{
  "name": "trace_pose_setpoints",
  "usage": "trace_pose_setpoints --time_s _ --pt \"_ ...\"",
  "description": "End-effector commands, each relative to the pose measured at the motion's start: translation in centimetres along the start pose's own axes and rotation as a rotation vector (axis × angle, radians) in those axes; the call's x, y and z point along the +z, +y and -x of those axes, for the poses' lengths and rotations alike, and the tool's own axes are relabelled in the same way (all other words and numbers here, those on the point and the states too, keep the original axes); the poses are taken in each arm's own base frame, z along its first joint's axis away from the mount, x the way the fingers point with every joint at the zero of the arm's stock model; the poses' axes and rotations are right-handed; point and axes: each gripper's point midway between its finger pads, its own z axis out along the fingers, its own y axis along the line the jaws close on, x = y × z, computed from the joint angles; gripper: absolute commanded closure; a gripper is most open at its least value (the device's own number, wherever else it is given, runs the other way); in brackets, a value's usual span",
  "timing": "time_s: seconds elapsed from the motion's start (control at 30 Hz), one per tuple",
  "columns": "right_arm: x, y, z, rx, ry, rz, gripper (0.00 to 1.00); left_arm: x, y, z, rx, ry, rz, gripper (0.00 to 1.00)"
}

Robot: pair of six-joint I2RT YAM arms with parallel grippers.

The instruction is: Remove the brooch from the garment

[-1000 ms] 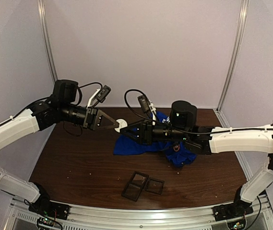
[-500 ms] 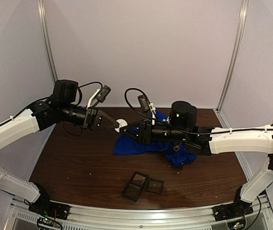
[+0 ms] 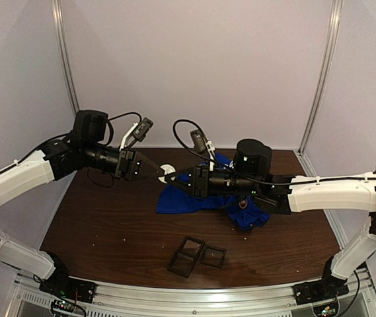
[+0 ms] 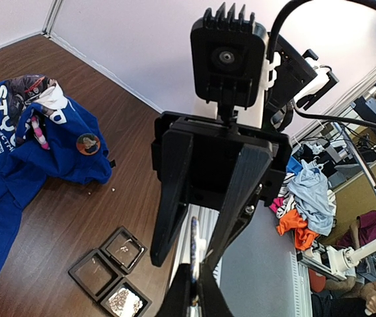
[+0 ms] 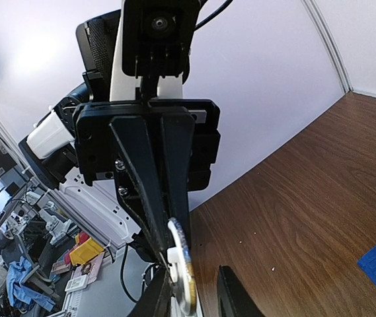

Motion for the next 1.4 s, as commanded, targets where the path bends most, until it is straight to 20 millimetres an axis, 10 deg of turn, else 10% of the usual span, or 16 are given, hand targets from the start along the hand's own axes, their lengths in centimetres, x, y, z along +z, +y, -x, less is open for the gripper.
trace_pose_setpoints --time_s 0.0,1.37 --pt "-0.1 -1.4 1.8 0.015 -0.060 -0.057 0.76 0.1 -2.2 -0.4 0.044 0.019 -0.073 1.00" --pt "0.4 -4.6 0.5 0.104 0.008 -0.147 0.82 0.1 -2.3 -0.5 0.053 0.021 -0.070 1.00"
